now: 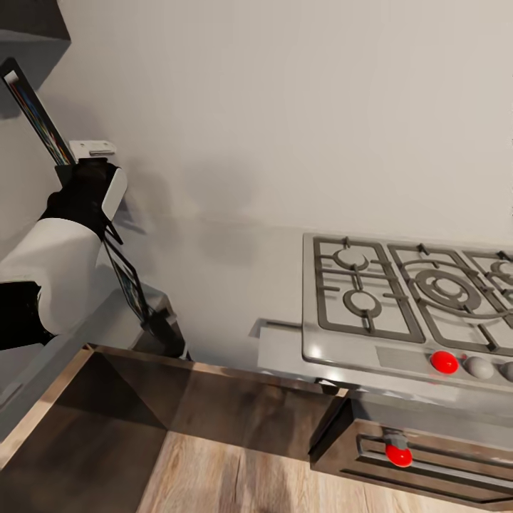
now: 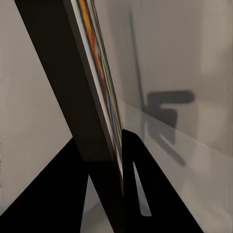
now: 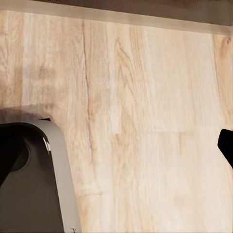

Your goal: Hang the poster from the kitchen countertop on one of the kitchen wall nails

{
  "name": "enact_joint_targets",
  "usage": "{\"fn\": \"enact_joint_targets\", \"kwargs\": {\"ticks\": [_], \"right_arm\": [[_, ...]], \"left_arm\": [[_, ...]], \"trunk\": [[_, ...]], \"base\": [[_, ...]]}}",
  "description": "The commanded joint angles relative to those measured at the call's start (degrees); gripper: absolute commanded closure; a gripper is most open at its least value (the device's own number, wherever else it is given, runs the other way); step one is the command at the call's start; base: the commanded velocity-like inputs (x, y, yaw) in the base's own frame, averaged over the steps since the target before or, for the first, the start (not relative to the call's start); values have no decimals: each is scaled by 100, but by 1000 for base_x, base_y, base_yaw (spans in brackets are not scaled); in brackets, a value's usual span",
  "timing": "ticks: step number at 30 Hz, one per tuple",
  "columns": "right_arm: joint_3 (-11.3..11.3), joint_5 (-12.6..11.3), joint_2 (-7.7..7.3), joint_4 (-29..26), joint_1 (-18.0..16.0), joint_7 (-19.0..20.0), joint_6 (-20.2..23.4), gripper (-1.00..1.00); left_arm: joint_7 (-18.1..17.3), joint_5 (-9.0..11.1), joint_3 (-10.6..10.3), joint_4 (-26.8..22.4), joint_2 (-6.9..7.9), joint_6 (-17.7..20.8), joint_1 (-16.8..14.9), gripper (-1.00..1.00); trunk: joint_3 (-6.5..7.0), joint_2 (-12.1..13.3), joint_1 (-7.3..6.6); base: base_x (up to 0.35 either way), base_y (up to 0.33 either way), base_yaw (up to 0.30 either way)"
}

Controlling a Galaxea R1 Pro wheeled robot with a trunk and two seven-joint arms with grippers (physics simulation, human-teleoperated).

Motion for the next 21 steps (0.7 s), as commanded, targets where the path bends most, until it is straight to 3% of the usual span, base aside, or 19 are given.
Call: {"fn": "enact_joint_targets", "kwargs": {"ticks": [1,17,21], "right_arm": [[14,-3,0,-9,3,-23,-3,-100],[7,-10,-27,-83,3,-23,-10,-100],[18,7,-39,-865,3,-175,17,-100]], "left_arm": [[12,-11,0,-9,0,42,-1,100],[12,-11,0,-23,-4,46,-2,100],[12,-11,-3,-31,-4,49,-2,100]], "trunk": [[6,-2,0],[156,-2,0],[194,-2,0]], "base": [[0,0,0],[-42,0,0],[-56,0,0]]}}
